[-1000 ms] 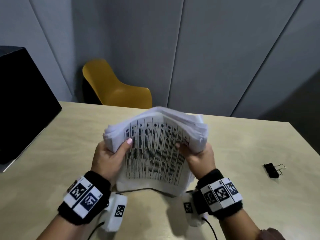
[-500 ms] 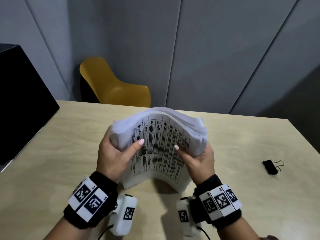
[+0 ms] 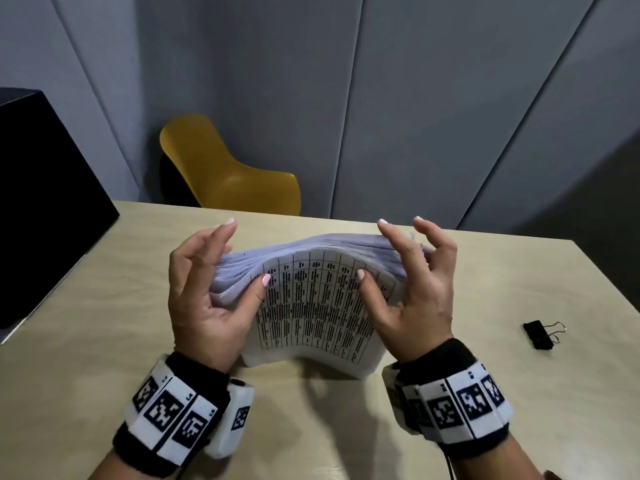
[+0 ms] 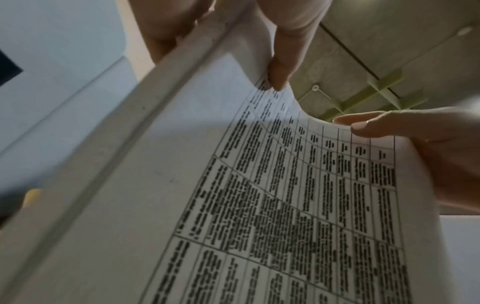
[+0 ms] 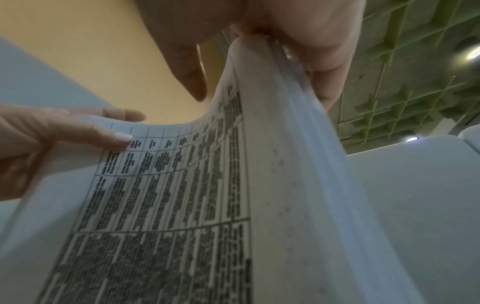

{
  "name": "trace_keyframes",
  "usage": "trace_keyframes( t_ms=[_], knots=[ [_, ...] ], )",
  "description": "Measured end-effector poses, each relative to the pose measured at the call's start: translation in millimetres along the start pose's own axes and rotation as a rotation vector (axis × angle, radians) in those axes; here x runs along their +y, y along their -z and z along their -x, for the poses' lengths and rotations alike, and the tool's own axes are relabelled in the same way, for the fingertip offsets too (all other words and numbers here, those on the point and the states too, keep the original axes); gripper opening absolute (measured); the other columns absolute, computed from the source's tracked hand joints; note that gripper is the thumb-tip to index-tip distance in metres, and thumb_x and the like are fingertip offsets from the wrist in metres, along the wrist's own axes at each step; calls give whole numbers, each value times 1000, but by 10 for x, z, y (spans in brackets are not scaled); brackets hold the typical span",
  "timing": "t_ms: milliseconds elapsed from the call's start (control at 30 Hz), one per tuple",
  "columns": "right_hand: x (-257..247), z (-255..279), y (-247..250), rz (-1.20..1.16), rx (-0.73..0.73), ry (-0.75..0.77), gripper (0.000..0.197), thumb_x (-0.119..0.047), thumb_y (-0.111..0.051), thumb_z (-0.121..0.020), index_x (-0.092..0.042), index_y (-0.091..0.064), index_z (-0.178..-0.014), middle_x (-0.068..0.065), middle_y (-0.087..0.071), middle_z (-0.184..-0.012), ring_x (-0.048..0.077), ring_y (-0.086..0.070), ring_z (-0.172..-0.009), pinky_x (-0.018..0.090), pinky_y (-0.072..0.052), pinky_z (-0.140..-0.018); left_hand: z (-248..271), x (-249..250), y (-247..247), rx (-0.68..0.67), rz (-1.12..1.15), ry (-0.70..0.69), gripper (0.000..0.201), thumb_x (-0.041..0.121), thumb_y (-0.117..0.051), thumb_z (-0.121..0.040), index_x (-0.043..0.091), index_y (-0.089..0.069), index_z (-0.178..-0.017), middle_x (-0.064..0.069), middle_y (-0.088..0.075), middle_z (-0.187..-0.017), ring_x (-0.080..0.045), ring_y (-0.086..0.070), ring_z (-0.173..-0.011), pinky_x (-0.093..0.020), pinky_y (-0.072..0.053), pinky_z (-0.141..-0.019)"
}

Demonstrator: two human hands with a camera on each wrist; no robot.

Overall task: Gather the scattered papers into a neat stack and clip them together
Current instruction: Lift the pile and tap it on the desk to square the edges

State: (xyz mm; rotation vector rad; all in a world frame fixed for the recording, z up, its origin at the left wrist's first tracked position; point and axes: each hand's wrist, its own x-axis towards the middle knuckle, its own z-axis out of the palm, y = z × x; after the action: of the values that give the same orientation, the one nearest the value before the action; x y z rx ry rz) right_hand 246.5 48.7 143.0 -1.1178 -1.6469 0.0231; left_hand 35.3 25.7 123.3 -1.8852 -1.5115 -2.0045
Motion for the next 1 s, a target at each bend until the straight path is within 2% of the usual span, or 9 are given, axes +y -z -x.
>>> trace_keyframes(
  t_ms=[100,200,367,500,667,800,867,933,1000],
  knots=[
    [86,29,27,-29,56,-21,34,-20,-65,-73,-11,-65,-105,17,-44,-124,-5,-42,-113,19,-41,-97,2,-42,34,18,16,8,70,21,-71,-73,36,-38,-133,3,-42,-126,-25,-59,-100,-39,-54,-83],
    [138,70,51,-97,94,-85,37,-21,-66,-73,-13,-62,-109,9,-44,-123,-7,-45,-108,39,-53,-83,-11,-68,60,9,-56,-20,56,16,-66,-78,29,-47,-129,12,-37,-127,-26,-57,-103,-47,-54,-81],
    [139,88,31,-129,14,-40,47,-18,-65,-74,-13,-56,-120,14,-54,-113,12,-52,-106,24,-44,-96,-26,-16,48,-72,-164,-55,31,9,-55,-83,8,-63,-113,-14,-52,-117,-7,-47,-109,-11,-34,-100],
    [208,137,41,-164,7,-107,50,-18,-64,-74,-16,-54,-123,11,-55,-111,10,-52,-105,30,-47,-91,-49,-13,53,-90,-182,-48,33,1,-57,-82,4,-63,-114,-21,-54,-114,-9,-48,-109,-10,-34,-99],
    [197,202,23,-175,-24,-72,54,-14,-59,-70,-21,-54,-123,13,-50,-112,5,-47,-112,12,-35,-99,-16,-38,41,-101,-176,-73,38,8,-51,-85,10,-55,-123,-4,-41,-125,9,-43,-101,-5,-31,-96],
    [226,211,61,-255,-8,-119,66,-3,-60,-72,-23,-44,-133,9,-55,-113,14,-54,-109,26,-45,-94,8,-45,17,-87,-139,-69,50,10,-53,-83,12,-46,-133,0,-37,-130,-1,-39,-125,-18,-33,-106],
    [231,206,63,-346,-49,-211,82,-1,-65,-72,-29,-29,-140,5,-59,-100,12,-59,-95,23,-48,-86,1,-56,17,-71,-42,37,67,14,-59,-79,24,-33,-140,-2,-43,-132,-17,-51,-118,-32,-45,-98],
    [262,179,64,-516,-97,-362,92,4,-72,-70,-27,-24,-142,2,-60,-86,10,-61,-78,19,-49,-78,-15,-78,17,-72,147,257,87,16,-69,-70,31,-21,-142,-2,-48,-128,-6,-59,-101,-22,-50,-85],
    [310,144,46,-689,-212,-480,80,14,-71,-68,-29,-43,-129,-6,-64,-90,-2,-63,-77,14,-49,-76,-15,-140,3,-134,281,440,91,2,-76,-67,21,-26,-140,8,-54,-118,10,-58,-93,-7,-45,-80]
  ],
)
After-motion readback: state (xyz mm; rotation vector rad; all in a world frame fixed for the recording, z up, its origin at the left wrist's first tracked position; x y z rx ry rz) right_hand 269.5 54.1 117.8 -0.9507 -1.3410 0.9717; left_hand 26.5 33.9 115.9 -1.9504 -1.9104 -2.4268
